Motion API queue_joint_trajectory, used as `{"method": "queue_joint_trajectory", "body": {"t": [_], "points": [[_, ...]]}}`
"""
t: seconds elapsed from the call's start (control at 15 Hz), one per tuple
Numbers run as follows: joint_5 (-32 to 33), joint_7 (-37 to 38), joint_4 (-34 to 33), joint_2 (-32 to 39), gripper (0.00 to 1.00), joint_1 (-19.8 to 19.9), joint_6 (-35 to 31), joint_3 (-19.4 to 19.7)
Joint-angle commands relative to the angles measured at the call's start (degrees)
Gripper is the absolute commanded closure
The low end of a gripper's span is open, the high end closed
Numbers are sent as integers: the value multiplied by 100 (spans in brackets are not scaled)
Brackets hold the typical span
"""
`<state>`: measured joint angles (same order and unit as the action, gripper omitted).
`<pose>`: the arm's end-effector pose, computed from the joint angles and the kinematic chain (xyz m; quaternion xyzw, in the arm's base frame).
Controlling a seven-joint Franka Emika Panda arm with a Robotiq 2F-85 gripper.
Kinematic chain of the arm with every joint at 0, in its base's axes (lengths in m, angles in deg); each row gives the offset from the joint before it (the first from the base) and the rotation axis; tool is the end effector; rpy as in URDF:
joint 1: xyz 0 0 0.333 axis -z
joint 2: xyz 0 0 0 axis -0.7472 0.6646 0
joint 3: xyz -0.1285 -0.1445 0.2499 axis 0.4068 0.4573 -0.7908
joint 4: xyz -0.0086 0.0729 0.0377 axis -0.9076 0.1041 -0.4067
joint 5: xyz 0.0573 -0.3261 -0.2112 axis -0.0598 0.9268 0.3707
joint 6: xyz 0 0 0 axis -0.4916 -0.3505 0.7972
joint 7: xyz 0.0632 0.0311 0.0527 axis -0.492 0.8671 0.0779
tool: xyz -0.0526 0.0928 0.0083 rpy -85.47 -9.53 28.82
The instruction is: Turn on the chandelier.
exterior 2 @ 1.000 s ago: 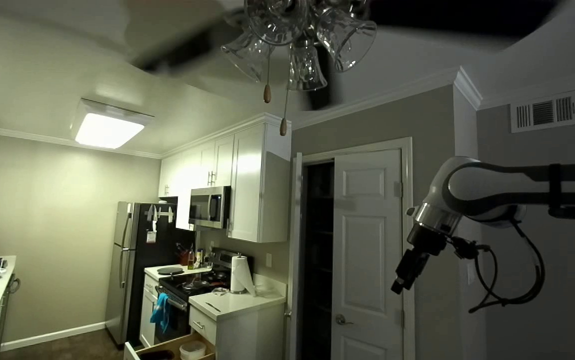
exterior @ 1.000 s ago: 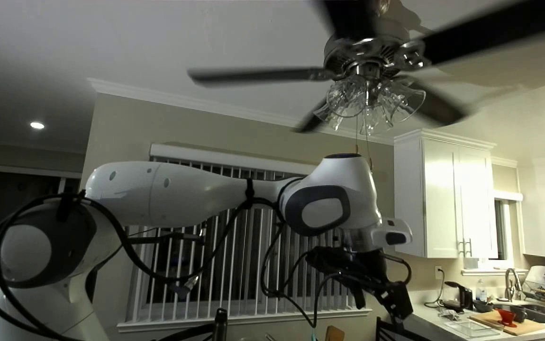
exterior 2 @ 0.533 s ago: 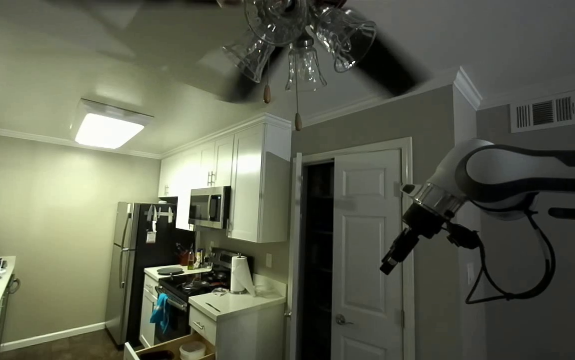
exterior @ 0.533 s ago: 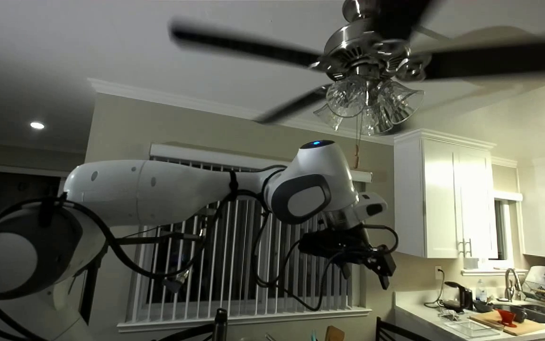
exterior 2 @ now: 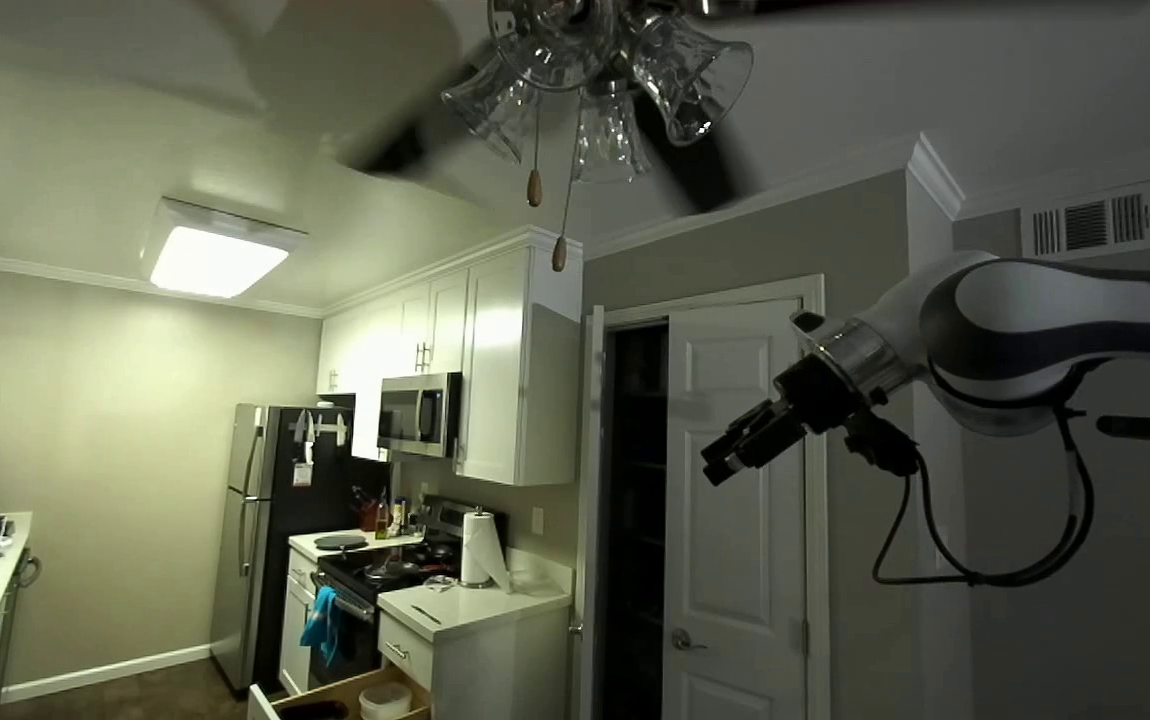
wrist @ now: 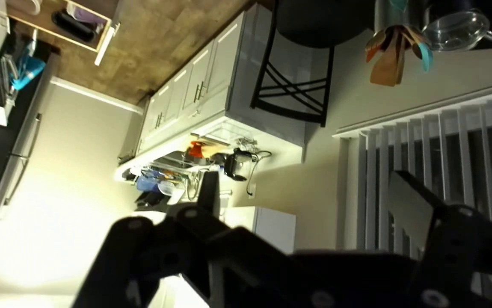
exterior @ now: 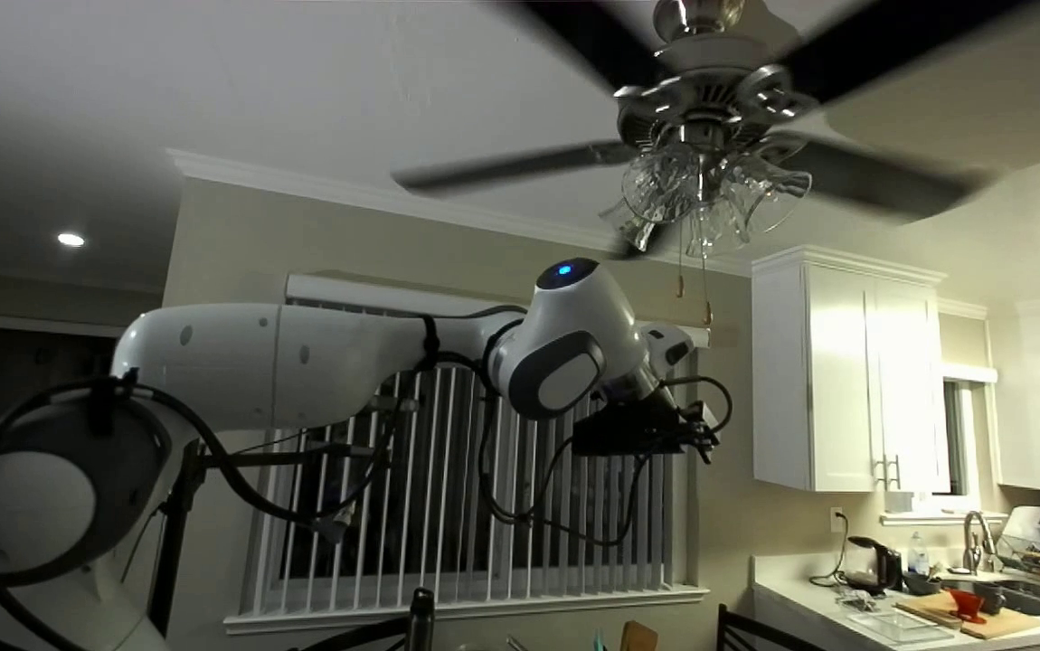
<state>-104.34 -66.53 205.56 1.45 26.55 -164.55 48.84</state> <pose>0.3873 0.0845 0.7439 -0.8243 -0.3497 -0.4326 0.1057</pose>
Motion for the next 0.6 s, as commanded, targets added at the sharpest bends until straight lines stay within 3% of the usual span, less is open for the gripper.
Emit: {"method": "queue_joint_trajectory", "body": {"t": [0.0, 0.53], "points": [[-149, -52, -37, 23, 0, -58, -46, -43], [-167, -53, -43, 30, 0, -77, -52, -46]]}}
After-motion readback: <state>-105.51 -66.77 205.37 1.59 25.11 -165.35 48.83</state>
